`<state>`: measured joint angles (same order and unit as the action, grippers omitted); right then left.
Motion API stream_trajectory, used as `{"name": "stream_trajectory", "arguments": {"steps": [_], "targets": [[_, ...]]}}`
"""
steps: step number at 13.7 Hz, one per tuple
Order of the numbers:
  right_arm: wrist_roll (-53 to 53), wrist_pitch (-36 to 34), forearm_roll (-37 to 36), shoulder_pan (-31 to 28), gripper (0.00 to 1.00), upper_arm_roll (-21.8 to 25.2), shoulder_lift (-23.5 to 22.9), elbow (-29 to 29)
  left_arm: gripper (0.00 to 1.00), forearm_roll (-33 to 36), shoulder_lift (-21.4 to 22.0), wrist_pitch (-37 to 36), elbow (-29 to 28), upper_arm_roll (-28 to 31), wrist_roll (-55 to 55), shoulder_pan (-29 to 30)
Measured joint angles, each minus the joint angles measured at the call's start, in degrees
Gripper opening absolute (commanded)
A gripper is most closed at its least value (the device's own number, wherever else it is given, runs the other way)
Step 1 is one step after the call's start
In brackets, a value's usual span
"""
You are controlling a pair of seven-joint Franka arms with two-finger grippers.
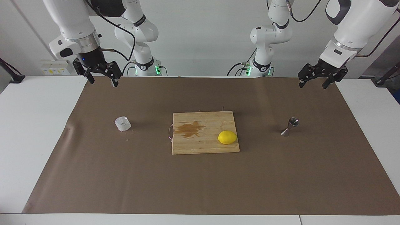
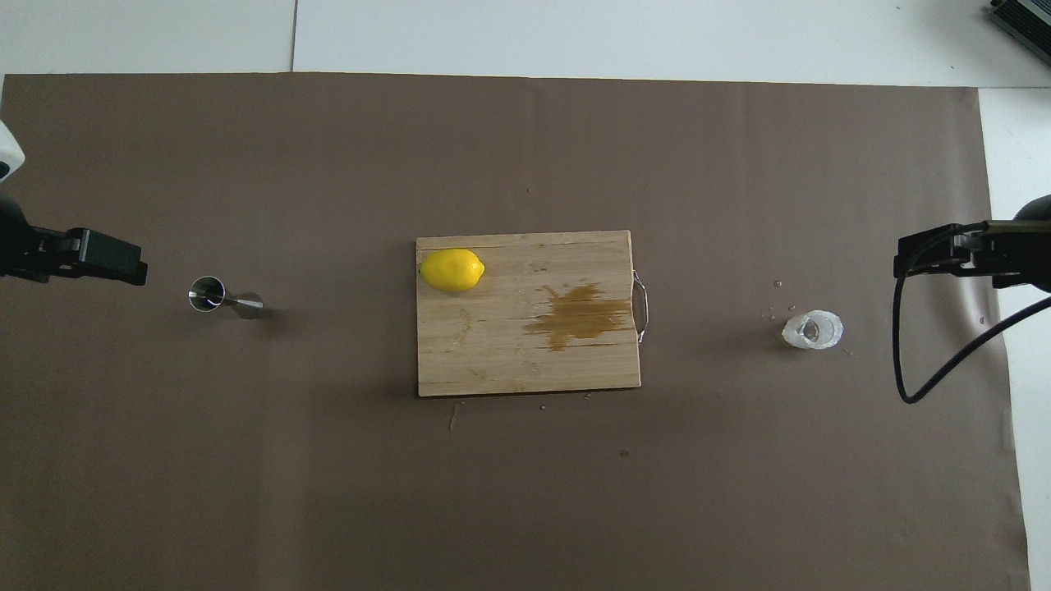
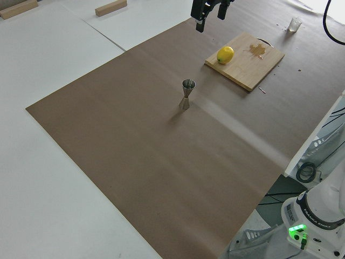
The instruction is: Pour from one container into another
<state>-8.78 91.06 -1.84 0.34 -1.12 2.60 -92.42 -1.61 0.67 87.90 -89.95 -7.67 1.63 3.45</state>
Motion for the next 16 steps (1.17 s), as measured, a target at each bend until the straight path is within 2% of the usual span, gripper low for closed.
{"name": "stream_trajectory", "arguments": {"steps": [11,16], "targets": [[0.0,0.0,0.0,-0.15,1.0,0.18,0.0,0.0,1.0,0.0,1.03,-0.42,-0.86,0.38,-0.06,0.48],[0.0,0.0,0.0,-0.15,1.0,0.17,0.0,0.0,1.0,0.0,0.34,2.76,-1.47,0.83,-0.06,0.94]]}}
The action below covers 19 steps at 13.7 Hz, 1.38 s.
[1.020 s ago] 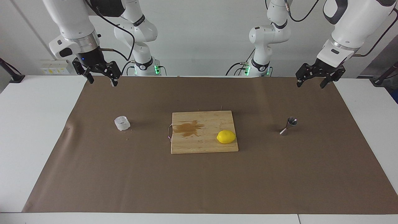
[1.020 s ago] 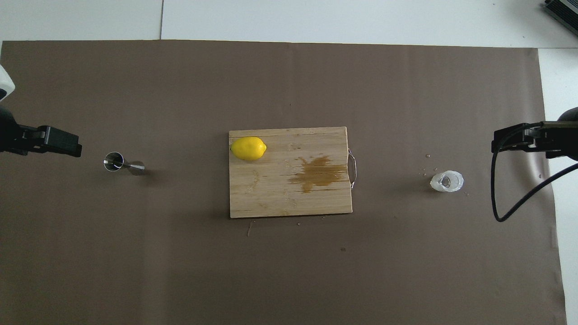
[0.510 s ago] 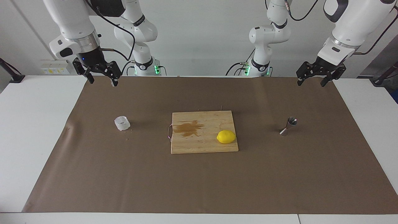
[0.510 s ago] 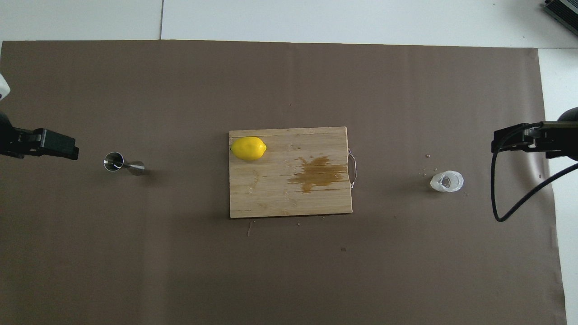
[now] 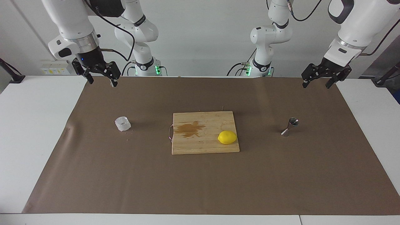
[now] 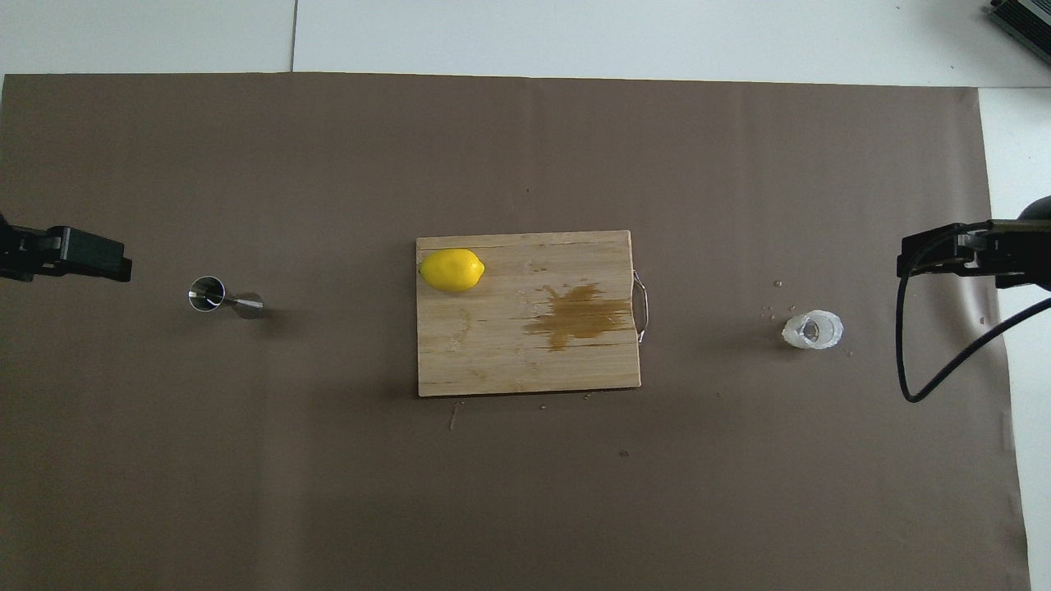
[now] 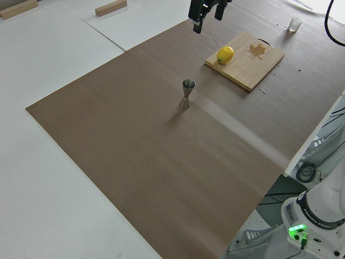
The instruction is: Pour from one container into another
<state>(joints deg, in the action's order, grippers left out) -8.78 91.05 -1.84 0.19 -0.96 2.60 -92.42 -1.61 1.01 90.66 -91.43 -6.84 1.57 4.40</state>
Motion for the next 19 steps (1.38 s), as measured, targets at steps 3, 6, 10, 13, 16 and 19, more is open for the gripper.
{"name": "stream_trajectory", "arguments": {"steps": [3,6,10,13,16,19], "targets": [[0.0,0.0,0.0,0.0,1.0,0.0,0.0,0.0,1.0,0.0,-3.98,4.14,-0.21,0.01,-0.81,0.7],[0.0,0.0,0.0,0.0,1.0,0.0,0.0,0.0,1.0,-0.08,-10.14,7.61,1.07,0.03,-3.97,2.15],[0.0,0.0,0.0,0.0,1.0,0.0,0.0,0.0,1.0,-4.2,-13.92,10.84,0.62,0.13,-10.92,6.0],[0.0,0.0,0.0,0.0,1.0,0.0,0.0,0.0,1.0,-13.73,-13.83,12.98,-3.04,0.19,-24.19,9.43],[0.0,0.0,0.0,0.0,1.0,0.0,0.0,0.0,1.0,-25.16,-11.89,15.53,-9.94,0.22,-35.18,13.51],[0.0,0.0,0.0,0.0,1.0,0.0,0.0,0.0,1.0,-36.58,-7.73,18.01,-18.73,0.24,-43.63,15.87]]}}
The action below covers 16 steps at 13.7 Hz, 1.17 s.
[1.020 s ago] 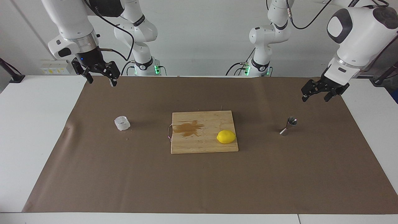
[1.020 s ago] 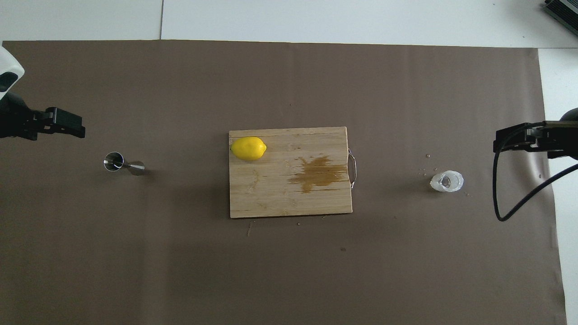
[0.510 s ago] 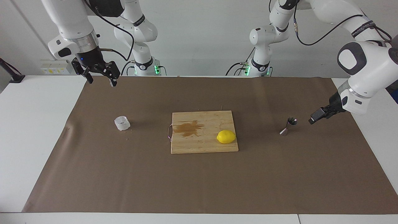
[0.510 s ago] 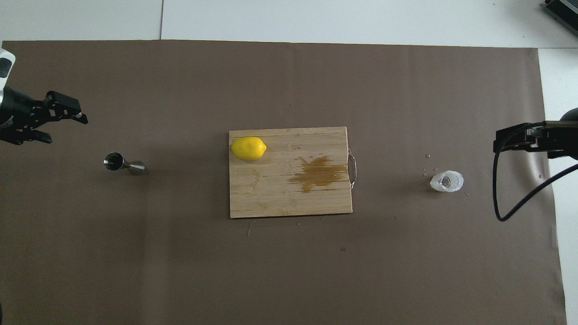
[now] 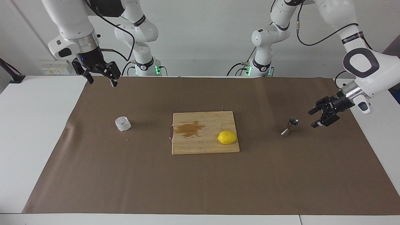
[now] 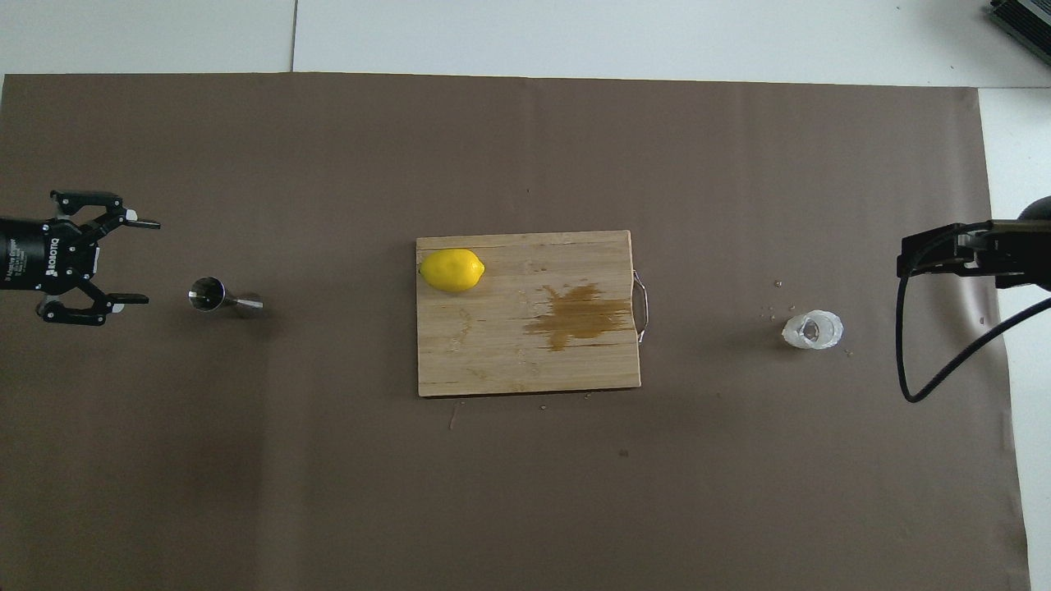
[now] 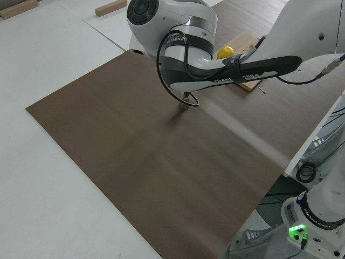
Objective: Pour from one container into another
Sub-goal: 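Reach the left gripper to the small metal cup and grasp it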
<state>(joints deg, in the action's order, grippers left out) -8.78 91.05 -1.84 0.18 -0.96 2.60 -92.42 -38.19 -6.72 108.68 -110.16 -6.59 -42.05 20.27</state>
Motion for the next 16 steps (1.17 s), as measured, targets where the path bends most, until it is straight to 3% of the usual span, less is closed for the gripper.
{"name": "stream_trajectory", "arguments": {"steps": [5,7,11,16], "targets": [[0.0,0.0,0.0,0.0,1.0,0.0,0.0,0.0,1.0,-8.73,6.85,8.35,-14.98,-0.05,-11.25,0.4],[0.0,0.0,0.0,0.0,1.0,0.0,0.0,0.0,1.0,-10.76,8.02,13.42,-18.42,-0.26,-14.46,0.38],[0.0,0.0,0.0,0.0,1.0,0.0,0.0,0.0,1.0,-15.07,8.2,20.12,-20.29,-0.95,-21.32,-1.73],[0.0,0.0,0.0,0.0,1.0,0.0,0.0,0.0,1.0,-17.06,8.2,21.03,-22.04,-0.98,-23.45,-2.12]]}}
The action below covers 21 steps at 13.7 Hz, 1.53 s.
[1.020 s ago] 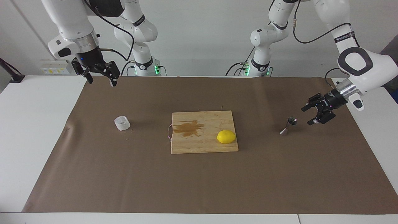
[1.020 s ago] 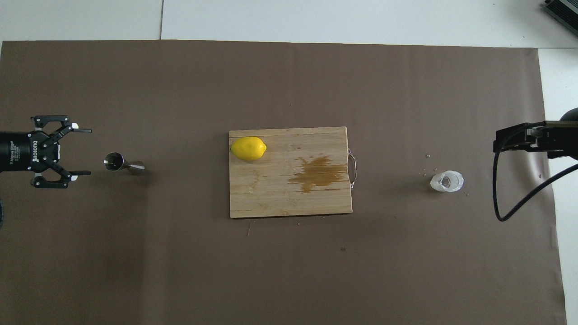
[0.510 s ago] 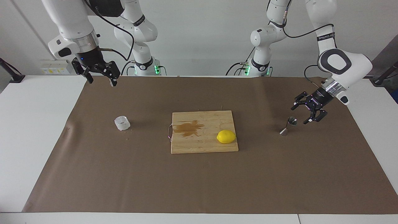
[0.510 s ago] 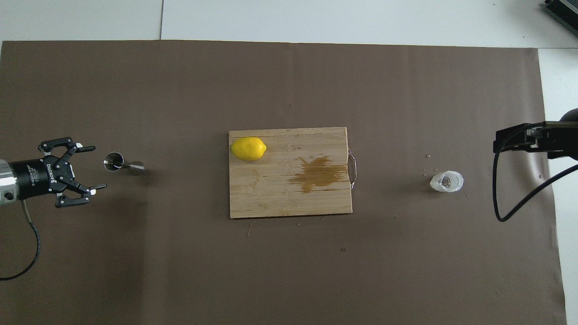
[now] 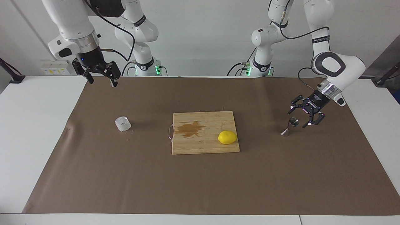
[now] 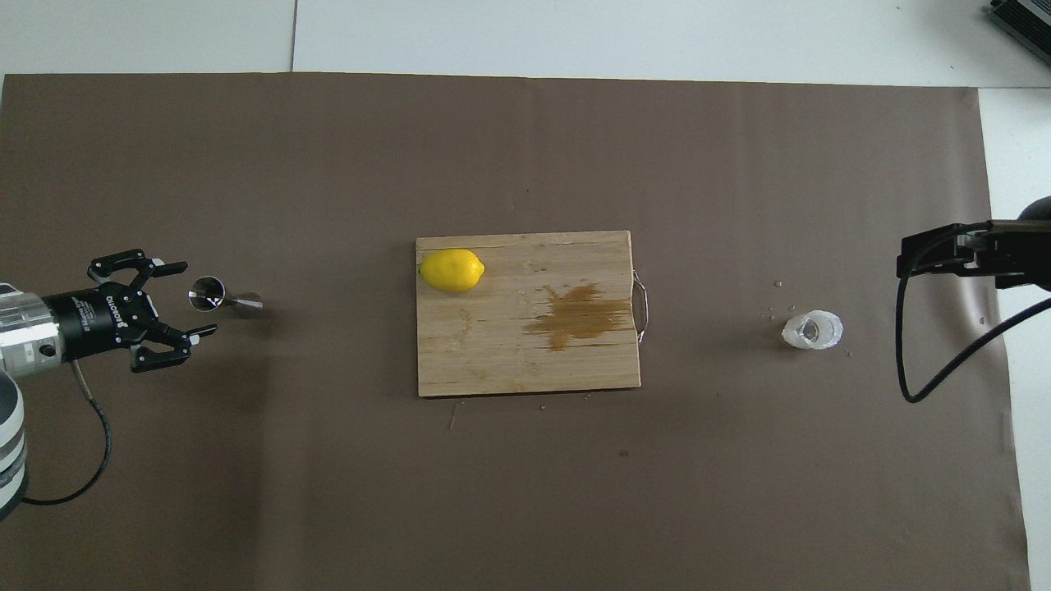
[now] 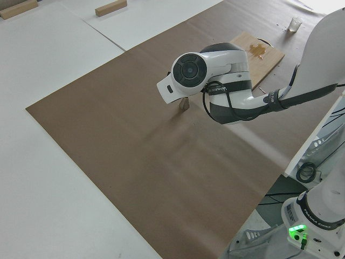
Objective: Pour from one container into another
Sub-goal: 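Reach the left gripper to the small metal cup and grasp it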
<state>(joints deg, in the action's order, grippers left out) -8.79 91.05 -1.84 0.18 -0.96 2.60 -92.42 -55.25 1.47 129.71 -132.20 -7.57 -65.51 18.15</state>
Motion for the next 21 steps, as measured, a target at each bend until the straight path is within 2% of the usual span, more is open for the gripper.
{"name": "stream_trajectory", "arguments": {"steps": [6,19,20,21], "targets": [[0.0,0.0,0.0,0.0,1.0,0.0,0.0,0.0,1.0,-0.43,0.0,4.19,-1.54,-0.12,-0.38,-2.83],[0.0,0.0,0.0,0.0,1.0,0.0,0.0,0.0,1.0,-0.61,-0.01,4.42,-1.68,0.25,-0.46,-2.77],[0.0,0.0,0.0,0.0,1.0,0.0,0.0,0.0,0.99,-0.61,-0.01,4.42,-1.69,0.24,-0.46,-2.78],[0.0,0.0,0.0,0.0,1.0,0.0,0.0,0.0,0.9,-0.62,-0.01,4.42,-1.69,0.24,-0.47,-2.78]]}}
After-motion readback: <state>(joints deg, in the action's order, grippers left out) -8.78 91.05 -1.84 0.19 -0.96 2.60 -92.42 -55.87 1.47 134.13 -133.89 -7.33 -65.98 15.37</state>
